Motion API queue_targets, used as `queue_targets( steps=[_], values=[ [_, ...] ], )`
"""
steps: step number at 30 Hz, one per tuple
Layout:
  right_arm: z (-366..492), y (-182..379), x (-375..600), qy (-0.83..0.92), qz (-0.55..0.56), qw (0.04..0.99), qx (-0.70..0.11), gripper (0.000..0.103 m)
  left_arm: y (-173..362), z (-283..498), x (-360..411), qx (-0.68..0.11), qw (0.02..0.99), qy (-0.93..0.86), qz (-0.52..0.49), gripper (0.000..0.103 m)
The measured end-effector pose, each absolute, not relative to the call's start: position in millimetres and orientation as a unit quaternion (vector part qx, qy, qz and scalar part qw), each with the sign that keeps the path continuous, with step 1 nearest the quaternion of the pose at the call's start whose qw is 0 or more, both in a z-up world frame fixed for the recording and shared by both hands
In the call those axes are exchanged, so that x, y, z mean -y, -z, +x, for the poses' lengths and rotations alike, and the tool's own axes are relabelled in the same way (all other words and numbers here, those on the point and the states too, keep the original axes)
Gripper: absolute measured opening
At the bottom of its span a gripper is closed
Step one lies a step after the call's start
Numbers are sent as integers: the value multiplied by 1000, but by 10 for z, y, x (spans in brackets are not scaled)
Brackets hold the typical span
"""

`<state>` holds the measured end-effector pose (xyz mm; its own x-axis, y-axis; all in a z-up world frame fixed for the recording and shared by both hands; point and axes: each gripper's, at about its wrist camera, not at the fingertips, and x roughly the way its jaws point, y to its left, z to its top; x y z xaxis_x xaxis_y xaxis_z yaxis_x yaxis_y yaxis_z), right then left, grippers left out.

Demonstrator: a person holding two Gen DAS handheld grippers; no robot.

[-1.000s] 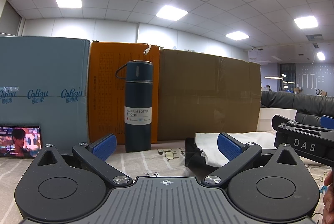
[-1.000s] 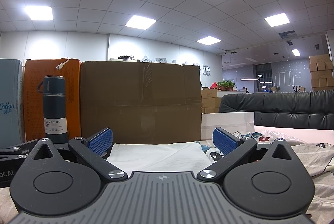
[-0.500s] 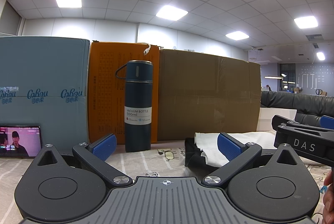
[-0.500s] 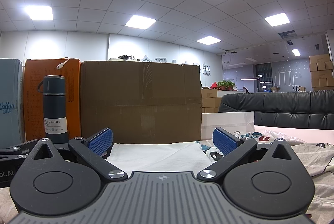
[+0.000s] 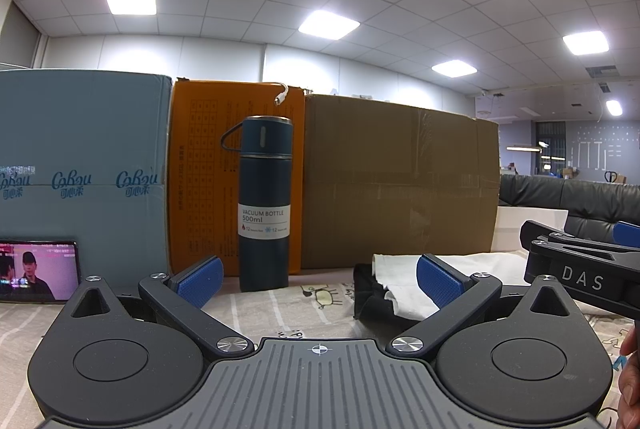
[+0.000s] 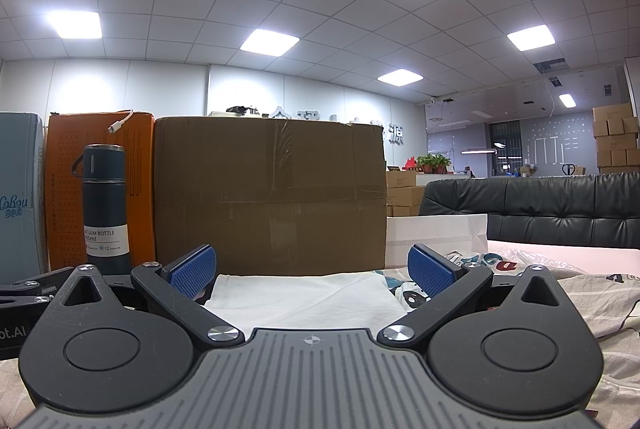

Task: Fold clothes

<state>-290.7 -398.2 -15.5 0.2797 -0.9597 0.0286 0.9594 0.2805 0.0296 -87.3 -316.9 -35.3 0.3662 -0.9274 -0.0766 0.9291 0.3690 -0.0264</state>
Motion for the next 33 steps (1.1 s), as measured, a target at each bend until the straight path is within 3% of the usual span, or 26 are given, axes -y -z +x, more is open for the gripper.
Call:
queue_targets(
  steps=[33],
  values=[
    [-2906, 155, 3988, 600, 4, 800, 20, 103, 345, -890, 3171, -37, 825, 564, 11, 103]
  ],
)
